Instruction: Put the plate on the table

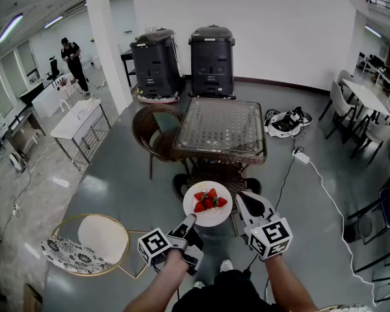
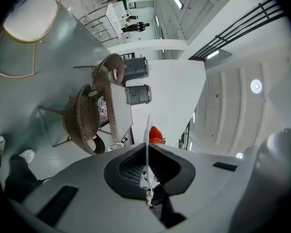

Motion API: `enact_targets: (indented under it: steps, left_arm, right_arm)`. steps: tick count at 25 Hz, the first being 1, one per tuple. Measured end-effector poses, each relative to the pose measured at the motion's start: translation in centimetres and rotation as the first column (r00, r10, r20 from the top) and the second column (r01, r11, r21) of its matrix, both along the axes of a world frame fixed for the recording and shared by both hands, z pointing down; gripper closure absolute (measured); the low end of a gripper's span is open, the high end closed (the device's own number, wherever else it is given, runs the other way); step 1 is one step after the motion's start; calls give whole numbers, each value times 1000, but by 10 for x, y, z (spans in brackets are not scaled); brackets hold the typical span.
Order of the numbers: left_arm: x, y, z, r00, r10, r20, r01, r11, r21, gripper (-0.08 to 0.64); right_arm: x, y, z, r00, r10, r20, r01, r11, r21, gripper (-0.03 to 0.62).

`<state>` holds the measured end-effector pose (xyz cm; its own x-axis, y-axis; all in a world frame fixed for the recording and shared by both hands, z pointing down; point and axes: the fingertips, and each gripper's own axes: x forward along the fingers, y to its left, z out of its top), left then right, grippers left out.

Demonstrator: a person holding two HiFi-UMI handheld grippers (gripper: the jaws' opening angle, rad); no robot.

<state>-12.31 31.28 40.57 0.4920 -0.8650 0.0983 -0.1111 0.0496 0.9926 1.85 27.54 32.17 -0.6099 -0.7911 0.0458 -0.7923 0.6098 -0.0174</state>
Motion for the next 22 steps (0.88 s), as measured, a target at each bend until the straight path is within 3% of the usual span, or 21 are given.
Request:
enact_targets:
  steps: [10, 22]
  left_arm:
    - [3, -7, 6, 1000, 1, 4, -1, 1000, -3, 544]
    - [24, -53, 11, 1000, -22, 6, 22, 1000, -15, 544]
  right_arm:
    - [2, -8, 7, 1000, 5, 6, -5, 1000, -5, 586]
    - [29, -59, 14, 1000, -14, 14, 14, 1000, -27, 588]
